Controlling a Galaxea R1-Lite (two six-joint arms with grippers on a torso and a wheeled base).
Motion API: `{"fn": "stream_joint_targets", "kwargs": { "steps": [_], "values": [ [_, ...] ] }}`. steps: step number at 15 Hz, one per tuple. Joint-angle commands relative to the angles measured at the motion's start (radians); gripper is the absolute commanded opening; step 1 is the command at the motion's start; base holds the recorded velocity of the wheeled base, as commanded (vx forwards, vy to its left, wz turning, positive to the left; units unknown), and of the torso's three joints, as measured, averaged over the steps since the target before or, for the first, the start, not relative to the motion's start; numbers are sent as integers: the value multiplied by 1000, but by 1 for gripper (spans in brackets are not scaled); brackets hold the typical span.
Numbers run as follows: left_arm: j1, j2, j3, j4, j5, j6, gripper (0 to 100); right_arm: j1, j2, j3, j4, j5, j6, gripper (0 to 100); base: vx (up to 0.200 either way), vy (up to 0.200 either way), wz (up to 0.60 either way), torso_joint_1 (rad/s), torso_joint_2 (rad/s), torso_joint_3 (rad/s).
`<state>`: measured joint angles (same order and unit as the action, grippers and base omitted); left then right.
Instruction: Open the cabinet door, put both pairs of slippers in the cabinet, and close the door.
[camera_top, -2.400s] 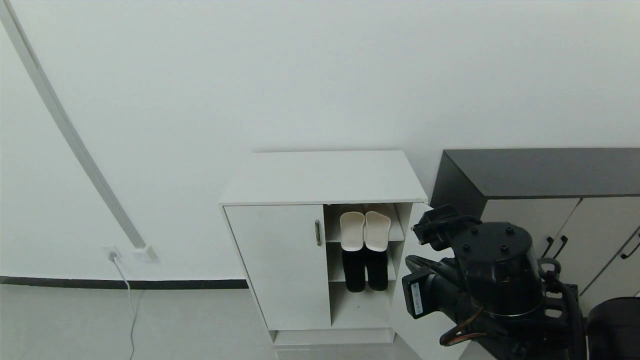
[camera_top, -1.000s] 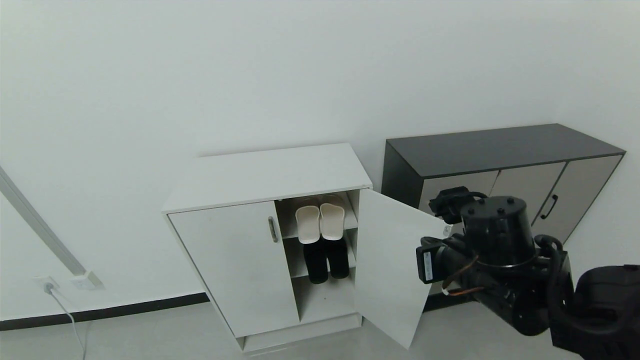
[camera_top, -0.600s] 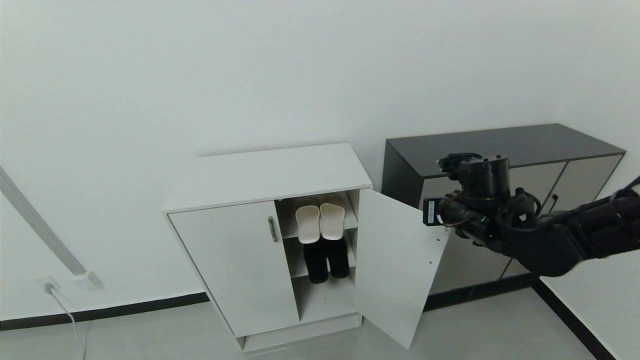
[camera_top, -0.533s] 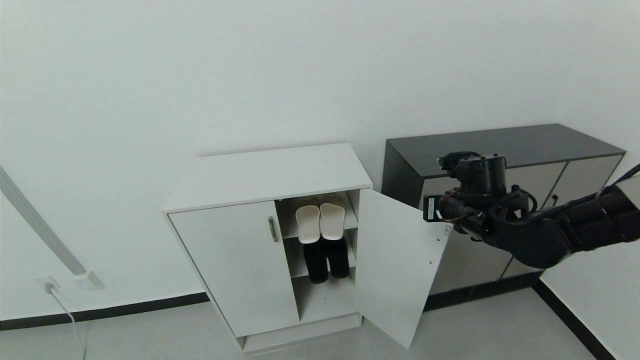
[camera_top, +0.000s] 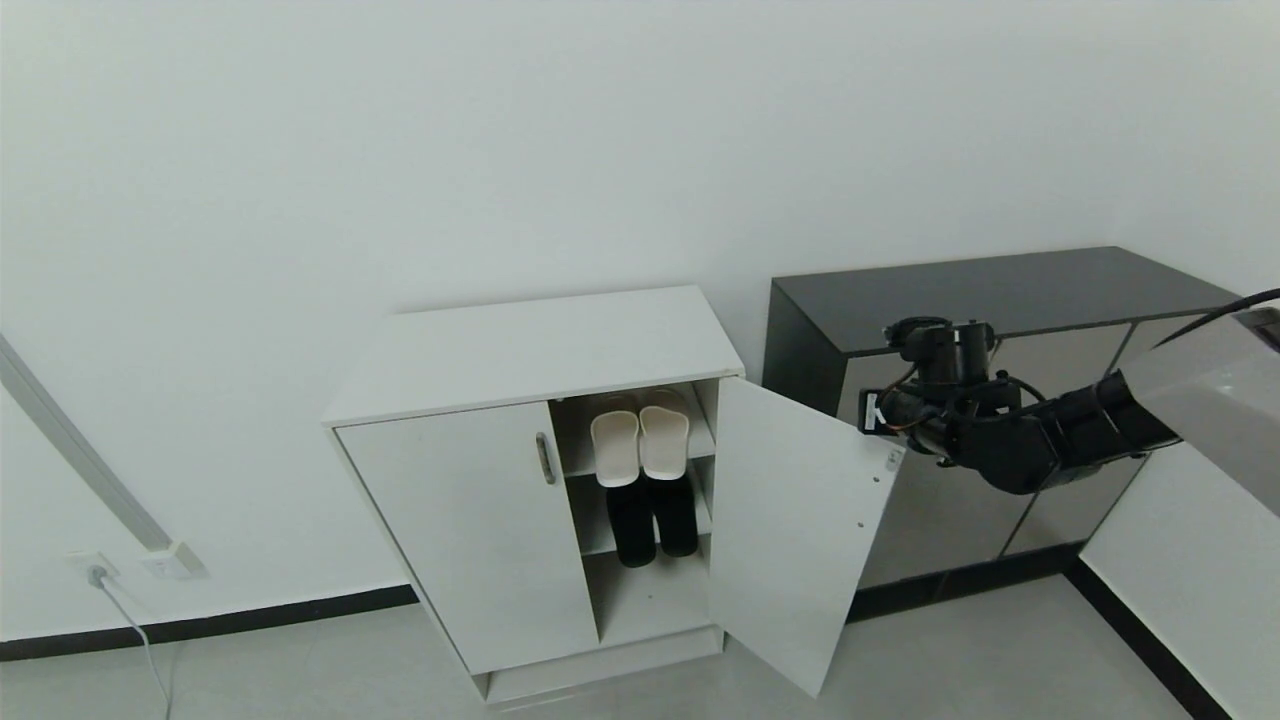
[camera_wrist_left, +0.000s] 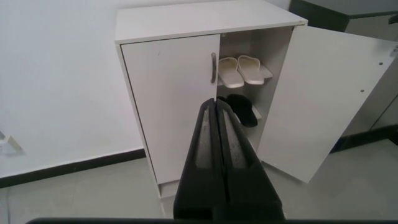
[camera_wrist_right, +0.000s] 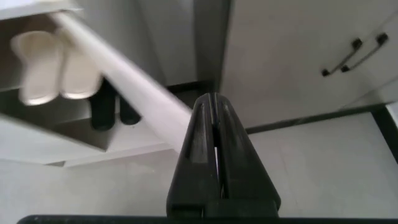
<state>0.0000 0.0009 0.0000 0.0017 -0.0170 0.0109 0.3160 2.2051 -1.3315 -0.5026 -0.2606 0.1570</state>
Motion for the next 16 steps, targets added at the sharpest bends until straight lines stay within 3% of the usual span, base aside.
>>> {"fn": "stream_joint_targets", "kwargs": {
  "steps": [1, 12, 16],
  "values": [
    [0, 1, 0, 0, 0, 0, 0, -5, 51, -23, -1, 0, 1, 0, 0, 0, 0, 0, 0, 0],
    [0, 1, 0, 0, 2, -2, 0, 3, 93, -40, 1, -3, 1, 0, 0, 0, 0, 0, 0, 0],
    [0, 1, 0, 0, 2, -2, 0, 60, 39, 26, -1, -6, 1, 0, 0, 0, 0, 0, 0, 0]
  ]
}}
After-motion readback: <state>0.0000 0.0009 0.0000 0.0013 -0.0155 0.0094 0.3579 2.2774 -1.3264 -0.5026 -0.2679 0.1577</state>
